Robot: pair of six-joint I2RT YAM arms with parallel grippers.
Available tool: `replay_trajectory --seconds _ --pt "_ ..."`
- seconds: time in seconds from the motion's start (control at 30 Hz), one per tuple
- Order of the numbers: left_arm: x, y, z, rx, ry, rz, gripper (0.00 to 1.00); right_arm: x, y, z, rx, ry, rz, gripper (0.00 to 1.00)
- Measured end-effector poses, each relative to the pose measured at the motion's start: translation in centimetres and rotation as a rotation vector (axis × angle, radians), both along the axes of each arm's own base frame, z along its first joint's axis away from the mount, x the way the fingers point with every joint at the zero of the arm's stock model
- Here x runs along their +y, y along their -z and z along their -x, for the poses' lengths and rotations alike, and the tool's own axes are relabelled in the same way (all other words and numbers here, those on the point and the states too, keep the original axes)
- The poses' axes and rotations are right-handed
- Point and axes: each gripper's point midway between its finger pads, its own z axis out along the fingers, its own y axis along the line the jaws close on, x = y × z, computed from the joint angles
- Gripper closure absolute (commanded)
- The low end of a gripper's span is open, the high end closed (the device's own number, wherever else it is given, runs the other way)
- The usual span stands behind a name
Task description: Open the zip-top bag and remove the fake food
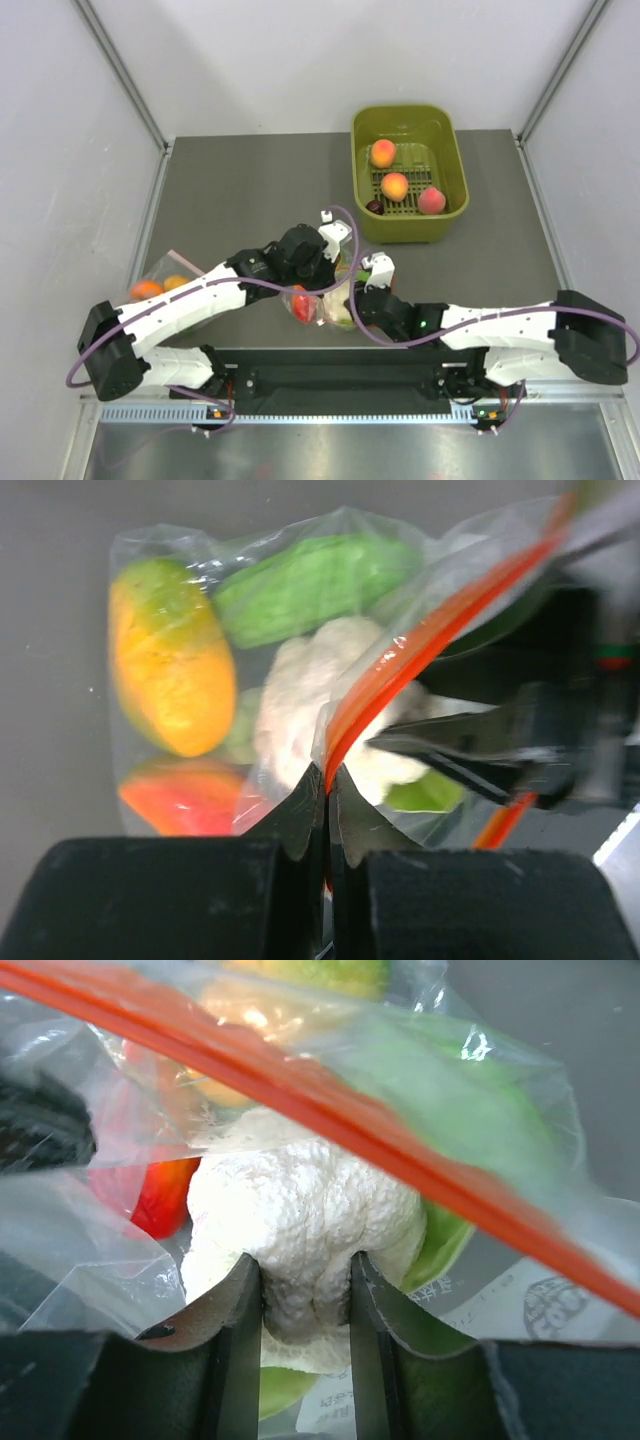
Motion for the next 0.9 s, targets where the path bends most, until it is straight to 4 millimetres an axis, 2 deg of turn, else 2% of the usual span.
replay_trajectory --seconds 0.47,0.7,0.9 --pt "0.1 2.0 -0.7 0.030 -0.019 -0.051 1.00 -4.9 -5.9 1.0 -0.079 0.037 -0.168 1.00" --pt "-0.6 2.1 -0.6 0.035 0.015 -0.037 1.00 -6.6 -6.9 1.2 -0.097 0.077 -0.258 1.00" --pt "-1.2 2.0 -0.9 0.028 0.020 -0.023 1.00 -7.0 -8.3 1.3 -0.133 0.057 -0.288 1.00"
